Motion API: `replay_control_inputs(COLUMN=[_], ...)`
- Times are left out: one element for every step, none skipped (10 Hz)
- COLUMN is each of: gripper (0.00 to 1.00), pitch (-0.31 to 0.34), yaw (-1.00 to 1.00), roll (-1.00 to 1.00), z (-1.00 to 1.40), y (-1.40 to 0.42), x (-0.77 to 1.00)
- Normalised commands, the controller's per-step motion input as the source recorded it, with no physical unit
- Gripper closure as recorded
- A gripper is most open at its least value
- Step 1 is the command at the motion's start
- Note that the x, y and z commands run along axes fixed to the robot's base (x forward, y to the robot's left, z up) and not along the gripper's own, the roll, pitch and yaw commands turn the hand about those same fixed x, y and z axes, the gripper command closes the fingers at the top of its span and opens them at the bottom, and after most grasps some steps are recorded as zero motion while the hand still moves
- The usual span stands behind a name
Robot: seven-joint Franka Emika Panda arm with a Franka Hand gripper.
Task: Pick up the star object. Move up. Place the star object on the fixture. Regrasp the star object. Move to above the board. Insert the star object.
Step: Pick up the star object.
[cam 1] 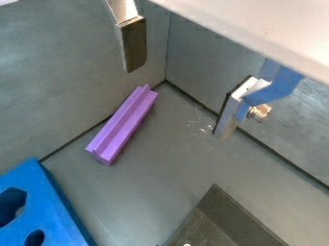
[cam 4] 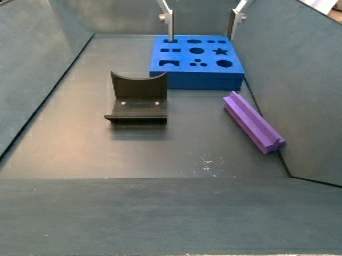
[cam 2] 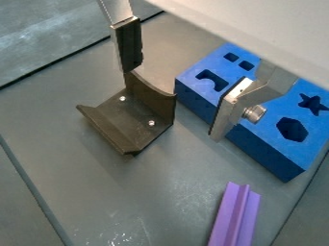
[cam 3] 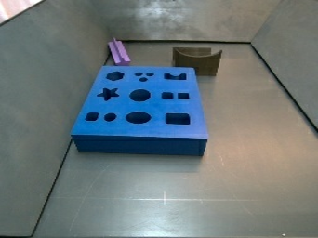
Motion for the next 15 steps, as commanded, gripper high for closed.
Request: replay_control_inputs(gripper=[0.0,0.0,0.0,0.0,0.0,0.0,0.0,0.0,0.0,0.0,0.0,0.0,0.0,0.0,0.0], pitch=[-0.004,-0.066,-0.164,-0.06,-0.046,-0.044,-0.041,-0.039,0.0,0.0,0.037,0.099,0.114,0.0,0.0], yaw=[0.0,0.06,0.1,0.25,0.35,0.36,0.38,0.38,0.46,0.25,0.05,0.01,0.0,0.07,0.1], roll=[-0.04,-0.13,0.0,0.02,0.05,0.05,0.06,0.05,0.05,0.0,0.0,0.0,0.0,0.0,0.0], z=[-0.05,-0.24,-0.68,-1.0,-1.0,-1.0,-1.0,-1.0,-1.0,-1.0,-1.0,-1.0,-0.99,-1.0,-1.0], y=[0.0,0.01,0.11,0.17,0.16,0.15,0.13,0.13,0.0,-0.06,0.0,0.09,0.21,0.13,0.06], x=[0.0,-0.35,-1.0,-1.0,-0.88,-0.87,-0.84,-0.84,-0.64,0.0,0.05,0.23,0.05,-0.39,-0.37])
